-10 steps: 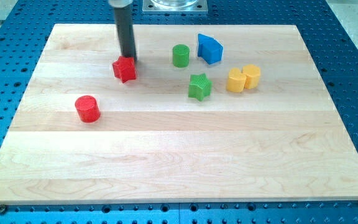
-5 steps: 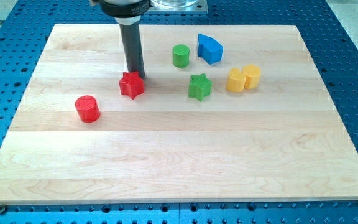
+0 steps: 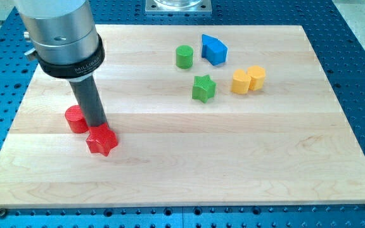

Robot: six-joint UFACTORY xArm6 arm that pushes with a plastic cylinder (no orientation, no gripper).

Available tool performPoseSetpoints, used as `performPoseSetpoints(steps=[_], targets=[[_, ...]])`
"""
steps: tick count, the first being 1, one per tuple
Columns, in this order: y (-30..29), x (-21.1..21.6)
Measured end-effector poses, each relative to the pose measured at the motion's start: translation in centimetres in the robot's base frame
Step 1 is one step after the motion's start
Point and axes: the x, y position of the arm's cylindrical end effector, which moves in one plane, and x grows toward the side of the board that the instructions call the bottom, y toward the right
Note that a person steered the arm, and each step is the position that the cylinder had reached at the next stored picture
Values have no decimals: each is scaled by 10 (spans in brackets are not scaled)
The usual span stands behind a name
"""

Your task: Move the red circle to the left of the red star

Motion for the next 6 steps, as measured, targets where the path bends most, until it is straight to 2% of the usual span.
performPoseSetpoints(steps=[3,5,6], targets=[[-18,-52],[-99,-37],[-114,1]])
